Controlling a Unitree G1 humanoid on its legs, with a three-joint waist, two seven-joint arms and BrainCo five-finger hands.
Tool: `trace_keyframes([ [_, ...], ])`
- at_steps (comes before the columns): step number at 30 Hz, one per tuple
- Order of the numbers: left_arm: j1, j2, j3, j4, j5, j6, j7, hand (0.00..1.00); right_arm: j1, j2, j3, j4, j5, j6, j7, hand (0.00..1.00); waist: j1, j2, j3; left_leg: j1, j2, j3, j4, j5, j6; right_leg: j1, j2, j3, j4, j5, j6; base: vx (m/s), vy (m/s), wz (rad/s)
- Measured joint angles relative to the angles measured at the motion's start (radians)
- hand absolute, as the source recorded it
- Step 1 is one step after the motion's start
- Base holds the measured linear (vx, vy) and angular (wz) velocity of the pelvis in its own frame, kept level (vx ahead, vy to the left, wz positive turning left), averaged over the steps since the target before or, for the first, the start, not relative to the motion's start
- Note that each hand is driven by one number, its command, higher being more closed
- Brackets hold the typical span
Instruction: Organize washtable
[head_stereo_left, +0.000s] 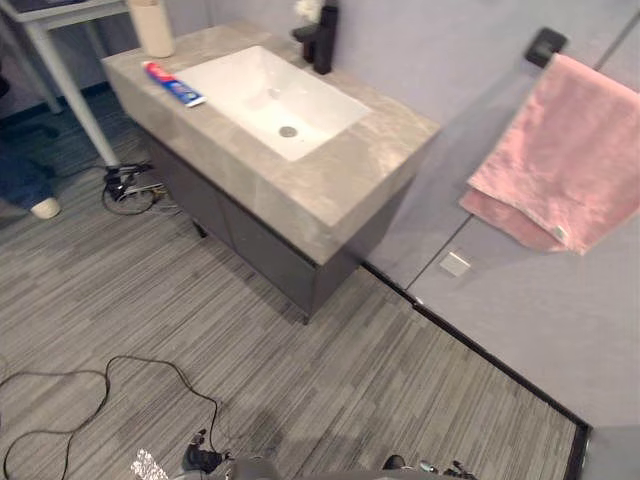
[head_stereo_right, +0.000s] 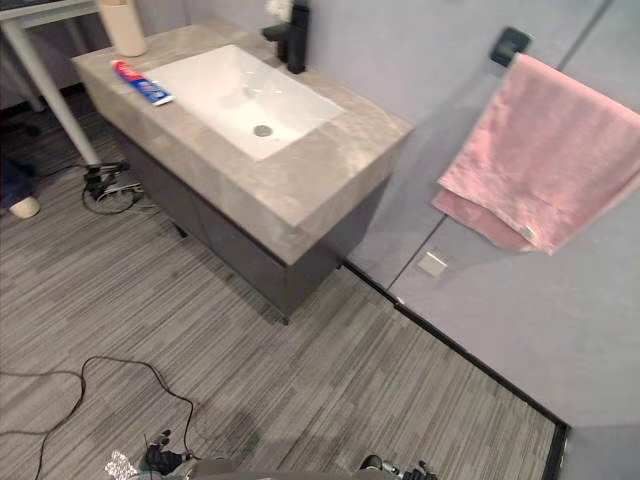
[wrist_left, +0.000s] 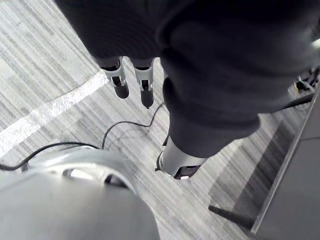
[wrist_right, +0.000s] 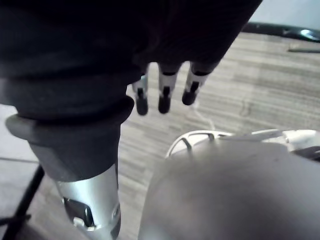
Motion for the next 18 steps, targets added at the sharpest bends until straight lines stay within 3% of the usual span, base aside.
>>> trace_keyframes([
  [1,-0.021,0.001,-0.021,-0.005,0.015,-0.008,0.008,0.00,-0.006,-0.015,-0.001,0.000,0.001,-0.001,-0.001,0.00,0.001,0.019,-0.003,-0.079,-0.012,-0.030,0.056,-0.053,0.049,-0.027,-0.017,0.008,0.017,0.003,0.003,-0.16,0.506,1.07],
  [3,-0.045,-0.001,-0.053,-0.004,0.055,-0.016,0.010,0.00,-0.026,-0.022,-0.030,-0.001,0.008,0.009,-0.002,0.00,0.001,0.026,0.009,-0.151,-0.102,-0.093,0.117,-0.077,0.104,-0.039,-0.080,0.099,0.045,0.045,0.024,-0.05,0.429,1.20],
  [4,-0.036,-0.003,-0.058,-0.004,0.072,-0.017,0.014,0.00,-0.024,-0.035,-0.039,-0.002,0.017,0.010,0.001,0.00,0.003,0.035,0.013,-0.145,-0.156,-0.118,0.110,-0.078,0.129,-0.044,-0.107,0.185,0.083,0.074,-0.014,0.02,0.377,1.12],
  [5,-0.029,-0.004,-0.065,-0.002,0.081,-0.017,0.018,0.00,-0.022,-0.047,-0.041,-0.011,0.032,0.011,0.003,0.00,-0.001,0.073,0.030,-0.125,-0.174,-0.139,0.094,-0.070,0.147,-0.056,-0.102,0.298,0.152,0.050,-0.054,0.05,0.399,1.15],
  [6,-0.032,-0.002,-0.066,0.000,0.091,-0.017,0.023,0.00,-0.021,-0.050,-0.040,-0.021,0.034,0.011,0.002,0.00,-0.003,0.082,0.033,-0.100,-0.199,-0.163,0.054,-0.053,0.169,-0.062,-0.058,0.410,0.236,-0.038,-0.046,0.10,0.346,1.44],
  [7,-0.034,0.026,-0.063,0.012,0.096,-0.017,0.033,0.00,-0.021,-0.043,-0.030,-0.020,0.035,0.010,0.002,0.00,0.003,0.074,0.029,-0.041,-0.254,-0.207,-0.057,0.002,0.188,-0.078,0.032,0.507,0.334,-0.179,-0.057,0.11,0.280,1.25],
  [8,-0.033,0.036,-0.063,0.014,0.096,-0.017,0.033,0.00,-0.026,-0.039,-0.020,-0.020,0.035,0.010,0.002,0.00,0.003,0.070,0.028,-0.016,-0.272,-0.223,-0.106,0.025,0.194,-0.086,0.071,0.526,0.359,-0.228,-0.061,0.13,0.225,1.15],
  [9,-0.035,0.046,-0.060,0.028,0.095,-0.015,0.032,0.00,-0.037,-0.035,0.000,-0.024,0.035,0.006,0.002,0.00,0.001,0.068,0.029,0.030,-0.303,-0.256,-0.195,0.065,0.207,-0.117,0.160,0.548,0.386,-0.302,-0.058,0.08,0.078,0.65],
  [10,-0.036,0.046,-0.058,0.036,0.094,-0.014,0.033,0.00,-0.040,-0.033,0.015,-0.030,0.036,0.000,0.002,0.00,-0.001,0.068,0.029,0.055,-0.316,-0.269,-0.238,0.082,0.216,-0.137,0.208,0.557,0.389,-0.332,-0.060,0.15,0.102,0.71],
  [11,-0.037,0.040,-0.054,0.052,0.094,-0.012,0.031,0.00,-0.041,-0.034,0.034,-0.043,0.037,-0.006,0.003,0.00,-0.001,0.060,0.035,0.108,-0.336,-0.292,-0.309,0.113,0.232,-0.170,0.295,0.590,0.383,-0.365,-0.072,0.17,0.070,0.75],
  [12,-0.039,0.023,-0.039,0.068,0.094,-0.011,0.029,0.00,-0.042,-0.038,0.034,-0.051,0.038,-0.010,0.003,0.00,-0.004,0.065,0.055,0.165,-0.350,-0.316,-0.349,0.125,0.243,-0.190,0.385,0.622,0.364,-0.367,-0.078,0.27,0.091,0.93],
  [14,-0.043,-0.019,-0.018,0.077,0.094,-0.008,0.028,0.00,-0.027,-0.050,0.032,-0.051,0.036,-0.004,0.003,0.00,-0.023,0.072,0.075,0.256,-0.377,-0.397,-0.381,0.122,0.253,-0.237,0.467,0.626,0.328,-0.360,-0.089,0.24,0.049,1.21],
  [17,-0.045,-0.080,0.017,0.072,0.095,0.000,0.027,0.00,0.022,-0.030,0.021,-0.081,0.035,0.009,0.002,0.00,-0.030,0.055,0.075,0.336,-0.400,-0.468,-0.399,0.101,0.251,-0.286,0.446,0.603,0.293,-0.319,-0.113,0.31,0.030,1.18],
  [18,-0.033,-0.091,0.028,0.055,0.098,0.007,0.021,0.00,0.039,-0.018,0.018,-0.091,0.035,0.011,0.004,0.00,-0.027,0.037,0.071,0.373,-0.405,-0.471,-0.397,0.069,0.243,-0.287,0.425,0.601,0.260,-0.272,-0.120,0.41,-0.047,0.74],
])
